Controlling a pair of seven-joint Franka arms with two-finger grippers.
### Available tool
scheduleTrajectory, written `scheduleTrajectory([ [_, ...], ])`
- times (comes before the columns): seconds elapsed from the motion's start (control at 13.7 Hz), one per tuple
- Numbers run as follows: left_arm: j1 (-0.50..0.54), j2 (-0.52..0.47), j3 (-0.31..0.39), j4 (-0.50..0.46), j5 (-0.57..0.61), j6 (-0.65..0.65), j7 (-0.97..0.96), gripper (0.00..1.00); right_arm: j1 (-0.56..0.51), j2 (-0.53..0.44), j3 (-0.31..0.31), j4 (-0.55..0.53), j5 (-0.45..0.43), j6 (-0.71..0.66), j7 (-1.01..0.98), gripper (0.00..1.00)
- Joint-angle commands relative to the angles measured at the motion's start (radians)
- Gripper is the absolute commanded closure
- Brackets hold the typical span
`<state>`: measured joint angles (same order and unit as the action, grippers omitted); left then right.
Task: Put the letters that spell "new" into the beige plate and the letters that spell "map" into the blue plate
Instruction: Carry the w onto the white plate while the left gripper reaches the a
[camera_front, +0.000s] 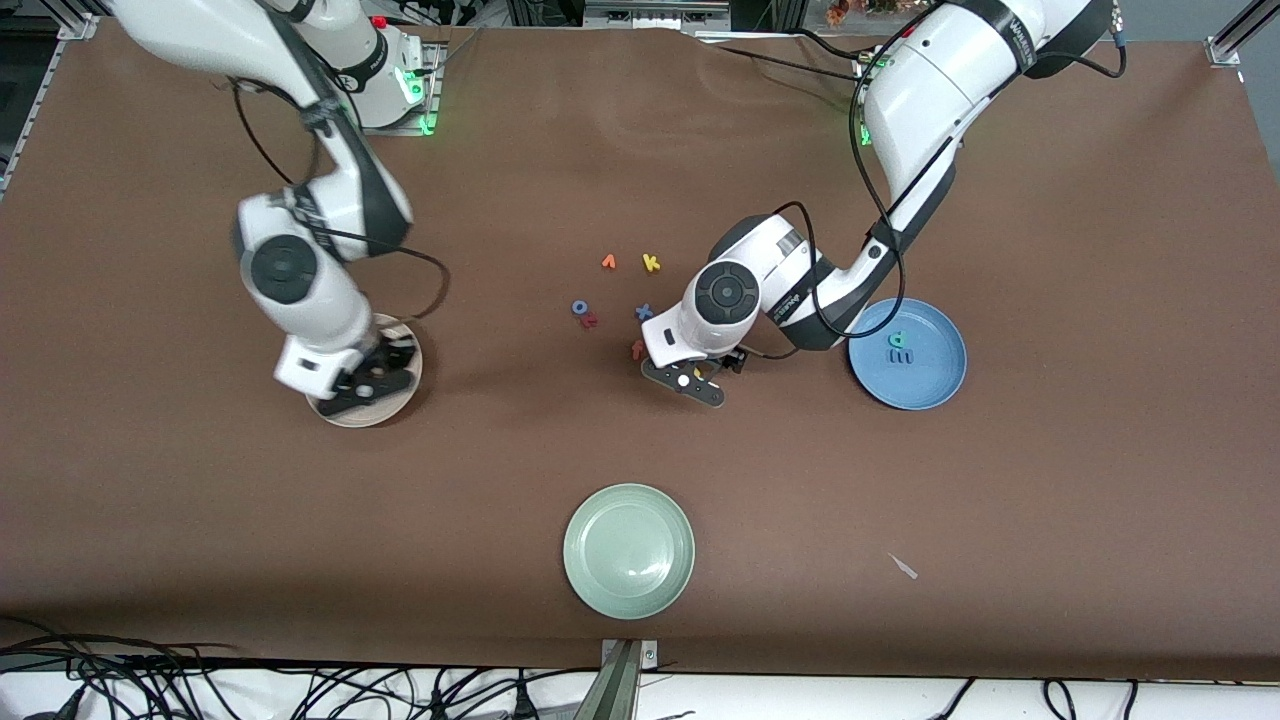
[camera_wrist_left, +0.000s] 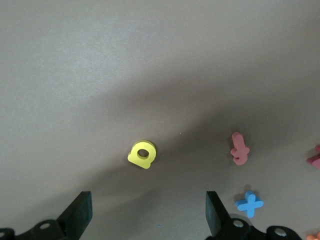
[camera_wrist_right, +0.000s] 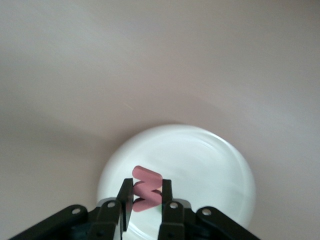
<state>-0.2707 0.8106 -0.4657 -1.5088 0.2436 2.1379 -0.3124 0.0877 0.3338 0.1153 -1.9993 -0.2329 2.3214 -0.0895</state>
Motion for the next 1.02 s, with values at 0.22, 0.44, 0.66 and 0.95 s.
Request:
scheduleTrajectory([
  [0.22,-0.030,0.065,0.006,0.038,0.144,0.028,0.070,0.00,-0.029,-0.053,-0.086,-0.222,0.003,0.171,-0.095,0.61],
  [0.44,-0.027,0.084,0.006,0.032,0.213,0.104,0.070,0.03,-0.029,-0.079,-0.085,-0.217,0.010,0.162,-0.078,0.46],
  [0.66,-0.027,0.094,0.006,0.022,0.238,0.128,0.070,0.25,-0.028,-0.117,-0.068,-0.159,0.010,0.058,-0.012,0.28],
  [0.95,-0.030,0.093,0.006,0.010,0.238,0.123,0.085,0.39,-0.028,-0.165,-0.039,0.022,0.118,-0.230,-0.012,0.01],
])
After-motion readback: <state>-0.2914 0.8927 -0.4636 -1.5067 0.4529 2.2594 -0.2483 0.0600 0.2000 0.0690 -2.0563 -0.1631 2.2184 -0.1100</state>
